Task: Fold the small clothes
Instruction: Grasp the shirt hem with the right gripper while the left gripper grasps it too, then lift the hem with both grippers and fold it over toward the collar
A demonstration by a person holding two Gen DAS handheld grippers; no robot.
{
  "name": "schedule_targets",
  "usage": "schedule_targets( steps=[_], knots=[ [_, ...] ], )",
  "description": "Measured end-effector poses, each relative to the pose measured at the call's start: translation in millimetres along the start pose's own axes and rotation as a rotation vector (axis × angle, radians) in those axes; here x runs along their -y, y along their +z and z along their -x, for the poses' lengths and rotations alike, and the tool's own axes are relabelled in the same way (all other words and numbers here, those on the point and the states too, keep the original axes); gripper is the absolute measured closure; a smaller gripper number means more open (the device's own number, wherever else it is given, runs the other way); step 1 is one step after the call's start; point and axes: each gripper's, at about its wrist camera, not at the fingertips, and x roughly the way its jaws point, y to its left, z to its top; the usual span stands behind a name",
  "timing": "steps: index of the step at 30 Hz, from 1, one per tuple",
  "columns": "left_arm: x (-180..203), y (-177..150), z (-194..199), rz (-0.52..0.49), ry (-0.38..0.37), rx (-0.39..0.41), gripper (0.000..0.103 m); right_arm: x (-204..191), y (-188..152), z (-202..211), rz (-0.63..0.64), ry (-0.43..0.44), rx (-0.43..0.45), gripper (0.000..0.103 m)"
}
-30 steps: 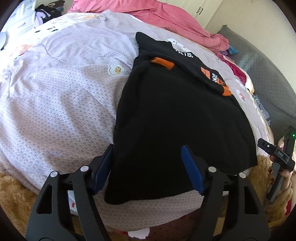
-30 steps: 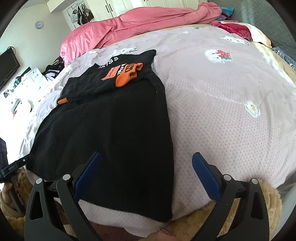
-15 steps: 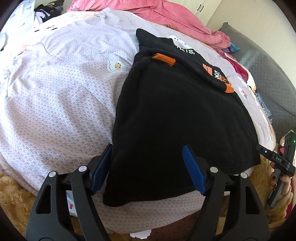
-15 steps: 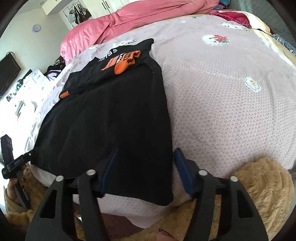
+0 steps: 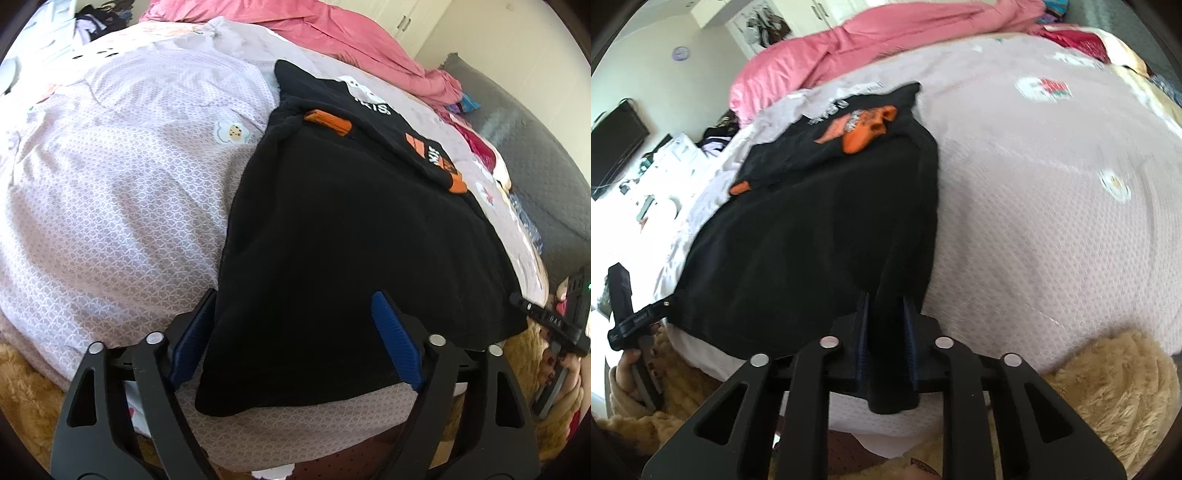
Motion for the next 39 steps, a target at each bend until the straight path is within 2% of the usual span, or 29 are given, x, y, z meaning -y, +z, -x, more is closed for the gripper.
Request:
schedule_targets(
  steps=[1,2,3,6,7,9,11,16,22,28,39],
  knots=[
    [-0.3,-0.1,1.4,0.002,0.009,0.005,0.039,1.8,-1.2,-1.3,-0.007,0.003,-0.006,0.075],
    [-0.8,0.0,2.9,0.006,0.012,0.008,0.049,3.1,-2.4,-2.2,-0.013,0.005,-0.010,0.071],
    [-2.7,0.0,4.9,0.022,-0.008,0.009,0.063,4.4,-3.3,-4.0,-0.017,0.010,-0.019,0.068],
    [-4.9,-0.7,6.9,0.048,-0.042,0.002,0.071,4.3,-5.4,-7.6,-0.006,0.015,-0.028,0.067],
    [-4.4,-0.9,7.3,0.045,-0.032,0.005,0.074,3.2,-5.8,-8.5,0.010,0.011,-0.027,0.069],
    [-5.0,-0.6,9.0,0.054,-0.030,0.014,0.093,1.8,-6.6,-6.7,0.037,-0.012,-0.013,0.087],
    [-6.4,2.2,13.7,0.062,-0.046,0.028,0.097,4.7,-5.6,-1.8,0.021,0.018,0.005,0.095],
    [-5.7,12.8,29.0,0.068,-0.076,0.075,0.099,7.7,3.6,19.5,-0.012,0.102,0.081,0.096],
    [-5.0,33.4,43.5,0.067,-0.099,0.134,0.099,3.2,30.2,41.9,-0.009,0.174,0.183,0.096],
    [-4.4,58.3,49.5,0.073,-0.098,0.197,0.099,1.8,59.6,56.0,-0.005,0.181,0.273,0.096],
    [19.1,119.3,58.9,0.021,-0.073,0.335,0.099,-4.3,113.9,56.3,0.010,0.146,0.370,0.096]
  ],
)
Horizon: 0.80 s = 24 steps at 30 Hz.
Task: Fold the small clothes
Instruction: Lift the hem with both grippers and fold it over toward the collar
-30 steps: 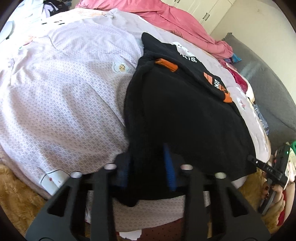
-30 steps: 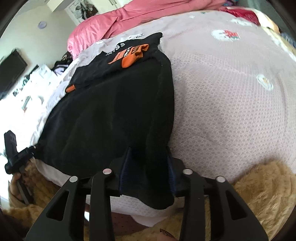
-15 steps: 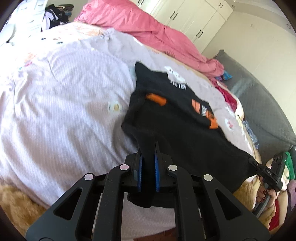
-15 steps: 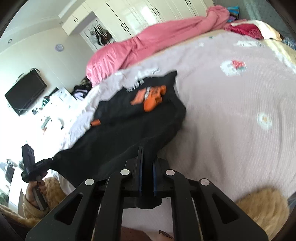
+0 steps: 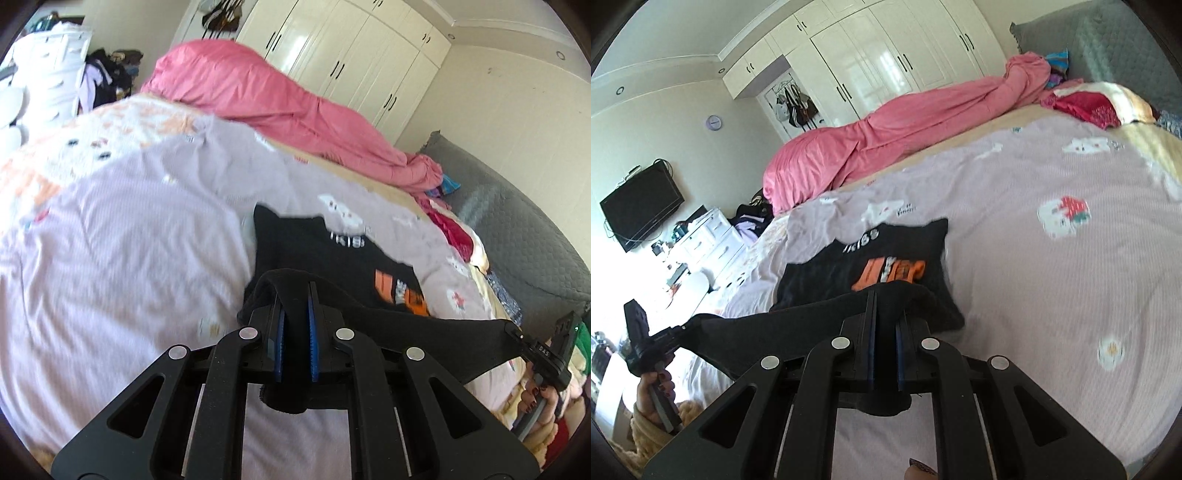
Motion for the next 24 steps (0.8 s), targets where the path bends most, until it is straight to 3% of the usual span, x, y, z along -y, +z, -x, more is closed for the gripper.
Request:
schedule_targets(
  steps=[15,24],
  knots=[
    [12.7,58.9,-45.5,-0.042,0.055,0.031,0.099,-13.3,61.9,-49.4,0.065,-0.086,0.049,0.096],
    [10.6,77.1,-82.3,-0.058,0.089,0.003,0.099,-0.1,80.9,-87.7,0.013,-0.109,0.025,0.096]
  ],
)
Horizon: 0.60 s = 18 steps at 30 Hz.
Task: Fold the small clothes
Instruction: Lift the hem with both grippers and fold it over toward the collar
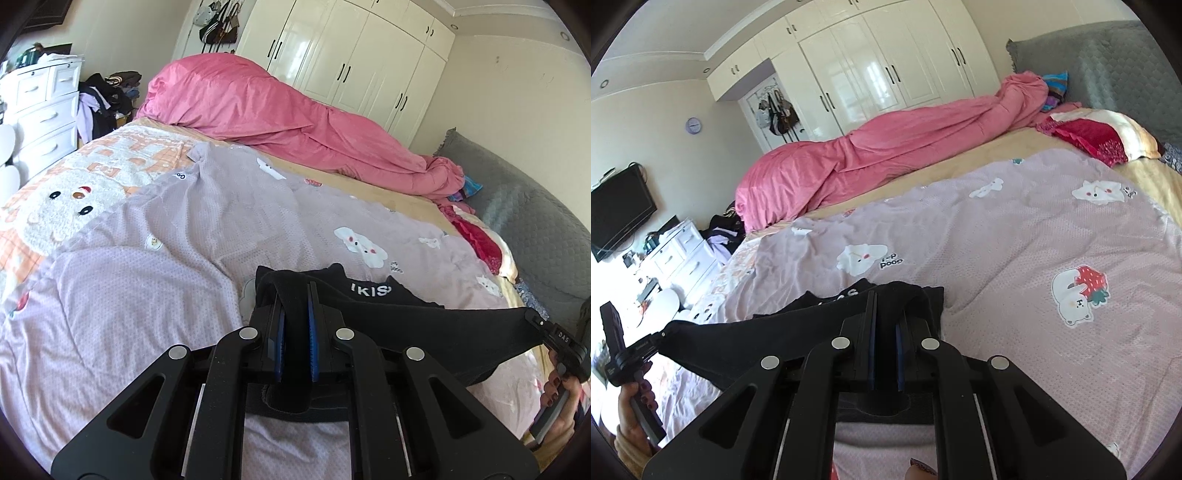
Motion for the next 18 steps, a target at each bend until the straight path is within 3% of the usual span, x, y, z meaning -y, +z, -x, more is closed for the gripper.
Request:
schedule_targets(
  steps=[16,18],
  knots=[
    [-15.1,-14.0,-81.5,-0.067,0.079,-0.111,0.097,20.8,-19.6,-75.7,0.002,-0.103,-0.093,0.096],
    [-18.9,-18.8,-88.6,-0.058,0.083,-0.127,0.096,22.8,-25.7,-84.3,0.014,-0.114,-0.117,0.085]
  ],
)
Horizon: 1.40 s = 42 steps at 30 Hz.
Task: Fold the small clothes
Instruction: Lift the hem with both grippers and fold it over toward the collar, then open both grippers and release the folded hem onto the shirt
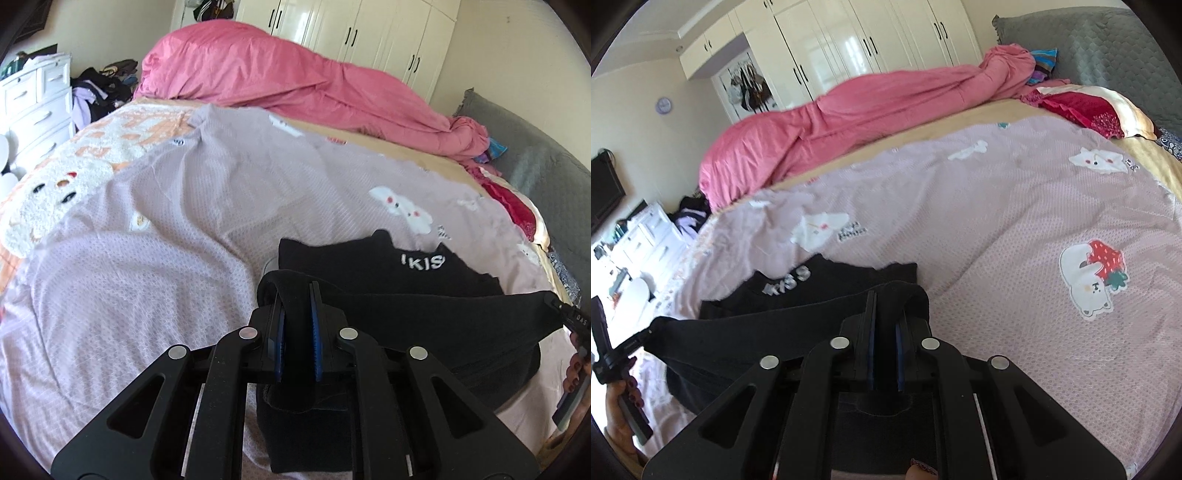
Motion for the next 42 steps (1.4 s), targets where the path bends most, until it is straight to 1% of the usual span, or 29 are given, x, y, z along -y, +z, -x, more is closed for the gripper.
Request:
schedule_targets(
  steps=[1,2,3,4,6,7,11,13,16,19,20,21,24,25,26,27,29,33,36,40,42],
  knots=[
    [-0.6,-0.9,-0.4,0.002,0.010,-0.003,0.091,-0.3,-2.8,-2.8,0.009,-0.017,-0.005,0.079],
    [-0.5,-1.5,1.4,-0.002,0.018,0.001,0.083,-0.9,-4.8,-3.5,0.022,-0.040,0.000,0.067],
    [-0.4,-1.2,4.1,-0.006,0.015,0.006,0.077,-2.3,-7.2,-4.1,0.041,-0.057,0.003,0.060],
    [-0.9,0.1,8.4,-0.003,0.010,0.018,0.076,-2.5,-8.9,-3.7,0.051,-0.064,0.005,0.059],
    [-1.0,2.7,17.9,0.002,0.012,0.043,0.069,-1.7,-11.3,0.4,0.055,-0.066,0.013,0.058],
    [0.3,3.7,22.2,-0.001,0.013,0.054,0.069,-1.4,-11.0,1.9,0.055,-0.064,0.018,0.058],
    [13.1,1.9,35.9,-0.040,0.005,0.075,0.060,-6.9,-15.1,18.3,0.080,-0.042,0.047,0.050],
    [23.0,-2.4,41.6,-0.068,-0.012,0.076,0.060,-14.7,-16.0,25.5,0.106,-0.026,0.057,0.048],
    [40.1,-9.2,47.3,-0.129,-0.036,0.062,0.060,-30.8,-21.4,35.6,0.166,0.002,0.063,0.048],
    [53.9,-17.1,50.7,-0.174,-0.061,0.046,0.060,-46.5,-28.6,39.5,0.213,0.046,0.039,0.048],
    [58.1,-20.5,51.2,-0.191,-0.062,0.039,0.060,-51.7,-31.2,40.0,0.230,0.059,0.030,0.052],
    [63.8,-25.2,51.6,-0.212,-0.070,0.031,0.062,-55.8,-33.4,40.2,0.244,0.065,0.023,0.059],
    [74.1,-35.8,46.8,-0.251,-0.089,-0.010,0.068,-69.9,-42.3,38.8,0.294,0.094,-0.010,0.070],
    [76.0,-39.9,43.0,-0.260,-0.095,-0.032,0.069,-74.7,-45.0,37.7,0.308,0.103,-0.020,0.072],
    [76.3,-42.1,40.4,-0.263,-0.096,-0.046,0.073,-80.0,-48.8,36.7,0.325,0.115,-0.032,0.074],
    [76.1,-45.9,35.0,-0.266,-0.094,-0.073,0.075,-83.6,-52.2,35.6,0.338,0.126,-0.043,0.074],
    [75.0,-51.7,25.6,-0.274,-0.086,-0.114,0.075,-91.8,-58.7,32.8,0.362,0.141,-0.066,0.074],
    [72.2,-59.3,11.4,-0.289,-0.059,-0.161,0.075,-103.8,-70.3,22.9,0.409,0.153,-0.113,0.074],
    [70.1,-59.2,2.3,-0.300,-0.026,-0.161,0.075,-107.9,-76.4,12.3,0.426,0.139,-0.143,0.074],
    [70.6,-55.6,-4.7,-0.316,-0.009,-0.159,0.075,-103.5,-80.8,-1.9,0.417,0.116,-0.181,0.074],
    [73.7,-53.5,-6.2,-0.339,0.000,-0.154,0.075,-102.1,-82.3,-8.1,0.424,0.096,-0.193,0.074]
  ],
)
